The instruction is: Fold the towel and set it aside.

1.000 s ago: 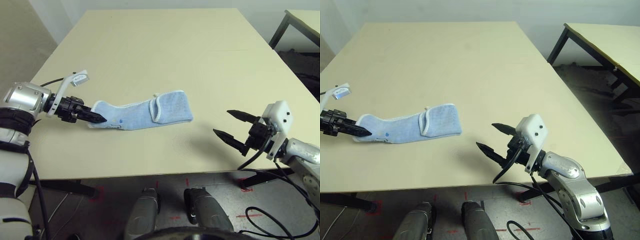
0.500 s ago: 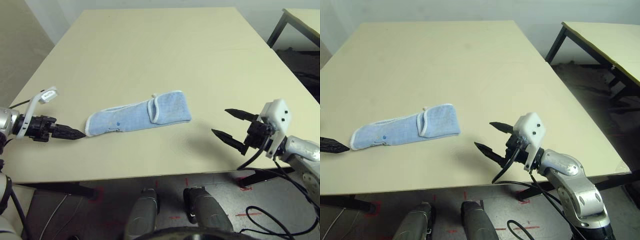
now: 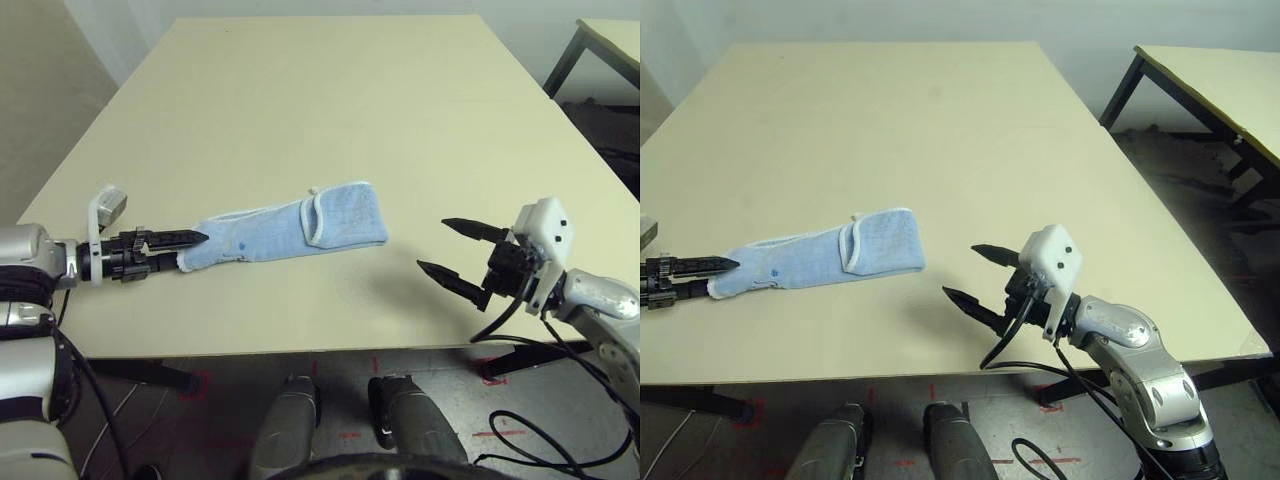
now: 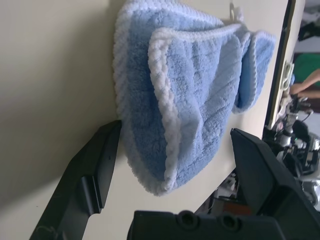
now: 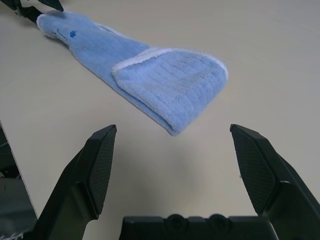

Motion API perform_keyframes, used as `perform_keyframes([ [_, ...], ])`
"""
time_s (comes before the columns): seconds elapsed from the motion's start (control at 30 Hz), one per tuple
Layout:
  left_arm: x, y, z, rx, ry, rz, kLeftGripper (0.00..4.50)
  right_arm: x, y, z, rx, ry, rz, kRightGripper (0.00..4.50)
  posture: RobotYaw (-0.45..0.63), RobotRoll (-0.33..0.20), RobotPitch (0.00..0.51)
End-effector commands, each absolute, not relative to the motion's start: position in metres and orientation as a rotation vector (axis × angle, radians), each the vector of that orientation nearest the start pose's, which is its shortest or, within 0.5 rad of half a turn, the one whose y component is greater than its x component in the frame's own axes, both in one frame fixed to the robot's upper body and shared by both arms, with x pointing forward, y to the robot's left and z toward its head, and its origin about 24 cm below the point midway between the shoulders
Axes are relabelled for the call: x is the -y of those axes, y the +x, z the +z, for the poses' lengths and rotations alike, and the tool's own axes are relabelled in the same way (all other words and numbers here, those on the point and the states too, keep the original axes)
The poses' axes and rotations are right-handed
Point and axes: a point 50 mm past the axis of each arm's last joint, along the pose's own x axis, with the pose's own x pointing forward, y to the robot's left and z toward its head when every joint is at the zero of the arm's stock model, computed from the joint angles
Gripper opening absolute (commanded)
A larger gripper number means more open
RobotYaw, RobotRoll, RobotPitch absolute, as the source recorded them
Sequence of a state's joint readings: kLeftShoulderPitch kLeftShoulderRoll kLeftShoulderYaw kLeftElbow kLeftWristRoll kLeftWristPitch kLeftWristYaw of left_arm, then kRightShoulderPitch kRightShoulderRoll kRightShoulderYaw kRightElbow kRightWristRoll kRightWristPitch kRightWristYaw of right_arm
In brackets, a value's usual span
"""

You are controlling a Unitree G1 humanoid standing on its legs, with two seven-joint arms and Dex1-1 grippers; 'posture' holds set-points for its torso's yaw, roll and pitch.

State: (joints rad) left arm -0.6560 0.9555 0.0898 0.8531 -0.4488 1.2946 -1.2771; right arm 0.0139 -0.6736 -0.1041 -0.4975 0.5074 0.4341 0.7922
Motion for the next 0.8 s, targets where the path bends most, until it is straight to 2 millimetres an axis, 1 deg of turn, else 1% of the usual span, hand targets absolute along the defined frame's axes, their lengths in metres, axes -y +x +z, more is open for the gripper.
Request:
perform_keyframes([
  [0.03, -0.344, 0.259, 0.105, -0.938, -0.819, -0.429, 4.48, 0.194, 0.217, 0.144, -0.060, -0.235, 0.922, 4.50, -0.04, 0.000, 0.126],
  [0.3, -0.360, 0.262, 0.117, -0.863, -0.794, -0.357, 4.48, 0.195, 0.217, 0.144, -0.059, -0.238, 0.919, 4.50, -0.04, 0.000, 0.117],
  [0.43, -0.360, 0.266, 0.116, -0.840, -0.807, -0.339, 4.48, 0.193, 0.218, 0.145, -0.054, -0.233, 0.924, 4.50, -0.03, 0.000, 0.116],
  [0.5, -0.356, 0.269, 0.112, -0.851, -0.808, -0.339, 4.48, 0.193, 0.218, 0.145, -0.053, -0.232, 0.924, 4.50, -0.04, 0.000, 0.116],
  [0.6, -0.346, 0.274, 0.103, -0.893, -0.800, -0.358, 4.48, 0.194, 0.218, 0.145, -0.053, -0.233, 0.922, 4.50, -0.04, 0.000, 0.118],
  [0.73, -0.333, 0.278, 0.100, -0.930, -0.811, -0.402, 4.48, 0.193, 0.218, 0.146, -0.051, -0.232, 0.920, 4.50, -0.05, 0.000, 0.118],
  [0.8, -0.328, 0.279, 0.097, -0.957, -0.807, -0.420, 4.00, 0.193, 0.217, 0.146, -0.049, -0.230, 0.918, 4.50, -0.05, 0.000, 0.117],
])
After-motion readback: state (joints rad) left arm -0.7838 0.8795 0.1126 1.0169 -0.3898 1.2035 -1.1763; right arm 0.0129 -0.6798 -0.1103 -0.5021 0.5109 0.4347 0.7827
